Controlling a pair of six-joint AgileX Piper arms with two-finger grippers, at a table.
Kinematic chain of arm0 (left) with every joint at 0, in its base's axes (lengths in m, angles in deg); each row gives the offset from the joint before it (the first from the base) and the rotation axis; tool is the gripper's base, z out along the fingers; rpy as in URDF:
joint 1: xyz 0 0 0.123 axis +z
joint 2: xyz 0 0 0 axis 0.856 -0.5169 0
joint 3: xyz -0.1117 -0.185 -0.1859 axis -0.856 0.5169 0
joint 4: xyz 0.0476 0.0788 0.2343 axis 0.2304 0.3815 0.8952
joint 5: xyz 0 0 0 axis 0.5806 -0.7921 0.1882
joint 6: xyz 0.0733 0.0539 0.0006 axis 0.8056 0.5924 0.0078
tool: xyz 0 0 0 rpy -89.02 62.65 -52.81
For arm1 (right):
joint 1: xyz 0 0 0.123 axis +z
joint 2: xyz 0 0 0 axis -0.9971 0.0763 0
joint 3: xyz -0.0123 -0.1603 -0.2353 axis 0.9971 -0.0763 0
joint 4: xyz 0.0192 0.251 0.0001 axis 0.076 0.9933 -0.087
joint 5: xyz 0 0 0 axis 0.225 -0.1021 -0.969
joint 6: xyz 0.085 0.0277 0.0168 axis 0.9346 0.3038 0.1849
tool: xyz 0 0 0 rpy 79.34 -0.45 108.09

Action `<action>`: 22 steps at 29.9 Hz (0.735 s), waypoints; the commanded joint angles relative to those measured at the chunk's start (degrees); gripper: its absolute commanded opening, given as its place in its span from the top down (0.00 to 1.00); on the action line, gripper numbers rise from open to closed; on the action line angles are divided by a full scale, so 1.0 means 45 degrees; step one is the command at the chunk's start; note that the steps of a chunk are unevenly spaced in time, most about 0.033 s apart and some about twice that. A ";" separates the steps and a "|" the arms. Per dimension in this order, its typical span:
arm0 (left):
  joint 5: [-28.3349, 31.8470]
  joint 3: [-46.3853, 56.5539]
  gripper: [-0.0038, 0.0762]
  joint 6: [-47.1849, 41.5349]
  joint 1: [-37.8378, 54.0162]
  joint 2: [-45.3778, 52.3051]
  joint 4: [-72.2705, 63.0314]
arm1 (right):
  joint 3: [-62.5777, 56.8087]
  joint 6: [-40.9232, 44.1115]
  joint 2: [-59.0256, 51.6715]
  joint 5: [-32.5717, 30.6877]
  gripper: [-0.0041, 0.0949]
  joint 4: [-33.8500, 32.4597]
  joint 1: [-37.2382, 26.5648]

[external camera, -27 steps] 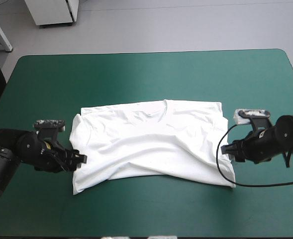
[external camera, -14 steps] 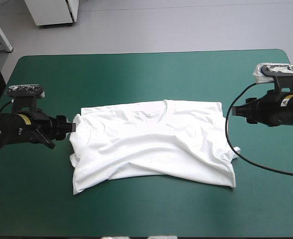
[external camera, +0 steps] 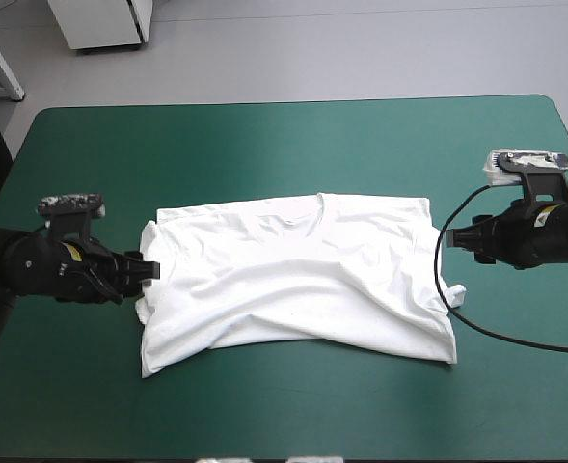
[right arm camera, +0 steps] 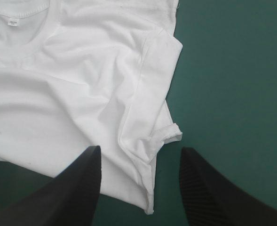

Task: Fold the cloth

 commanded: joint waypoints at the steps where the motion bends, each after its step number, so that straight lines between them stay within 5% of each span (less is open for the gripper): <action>1: -0.0449 0.0868 0.34 -0.0332 -0.0071 0.0192 -0.0526 | 0.0060 0.0027 -0.0349 0.0081 0.49 -0.0070 -0.0014; 22: 0.3289 0.6054 0.36 -0.1031 -0.1133 -0.0926 0.0100 | -0.0691 0.0027 -0.0295 0.0081 0.51 -0.0119 -0.0037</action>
